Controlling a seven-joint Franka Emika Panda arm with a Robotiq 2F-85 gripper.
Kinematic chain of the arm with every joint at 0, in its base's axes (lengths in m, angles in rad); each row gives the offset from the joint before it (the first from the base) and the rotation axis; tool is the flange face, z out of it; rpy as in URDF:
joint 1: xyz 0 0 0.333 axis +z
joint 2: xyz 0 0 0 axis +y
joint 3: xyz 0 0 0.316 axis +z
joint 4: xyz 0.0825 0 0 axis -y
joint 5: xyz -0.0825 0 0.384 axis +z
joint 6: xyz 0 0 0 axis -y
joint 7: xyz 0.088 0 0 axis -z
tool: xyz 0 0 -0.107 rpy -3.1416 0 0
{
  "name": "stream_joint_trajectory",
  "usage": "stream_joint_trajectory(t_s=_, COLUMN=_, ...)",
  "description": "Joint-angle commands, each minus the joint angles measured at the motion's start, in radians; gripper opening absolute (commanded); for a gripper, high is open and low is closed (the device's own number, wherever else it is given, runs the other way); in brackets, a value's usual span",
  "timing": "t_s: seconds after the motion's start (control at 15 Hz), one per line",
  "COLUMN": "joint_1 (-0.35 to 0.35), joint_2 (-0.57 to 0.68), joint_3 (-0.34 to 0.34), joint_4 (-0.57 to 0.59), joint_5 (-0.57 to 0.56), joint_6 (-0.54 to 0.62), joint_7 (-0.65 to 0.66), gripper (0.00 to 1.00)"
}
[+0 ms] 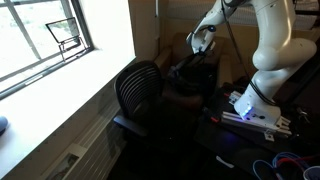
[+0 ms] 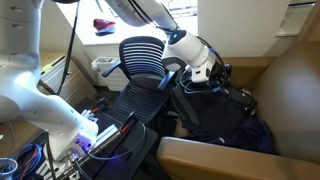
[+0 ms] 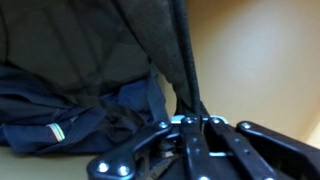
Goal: Move the clothes on the black chair to the brown chair and then move the bag from the brown chair to the black
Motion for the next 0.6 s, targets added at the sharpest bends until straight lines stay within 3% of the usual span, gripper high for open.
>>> stream_joint_trajectory(t_s=0.0, joint_1=-0.012, joint_2=-0.026, joint_3=0.035, joint_4=-0.005, joint_5=-0.005, joint_6=0.007, joint_7=0.031, gripper=0.07)
stream_joint_trajectory(t_s=0.13, joint_1=0.009, joint_2=-0.065, joint_3=0.045, joint_4=-0.003, joint_5=-0.008, joint_6=0.000, joint_7=0.082, gripper=0.07)
stream_joint_trajectory(t_s=0.2, joint_1=0.015, joint_2=-0.070, joint_3=0.045, joint_4=-0.003, joint_5=-0.008, joint_6=0.000, joint_7=0.091, gripper=0.02)
stream_joint_trajectory(t_s=0.53, joint_1=0.142, joint_2=-0.185, joint_3=-0.137, joint_4=0.086, joint_5=0.054, joint_6=0.001, joint_7=0.169, gripper=0.02)
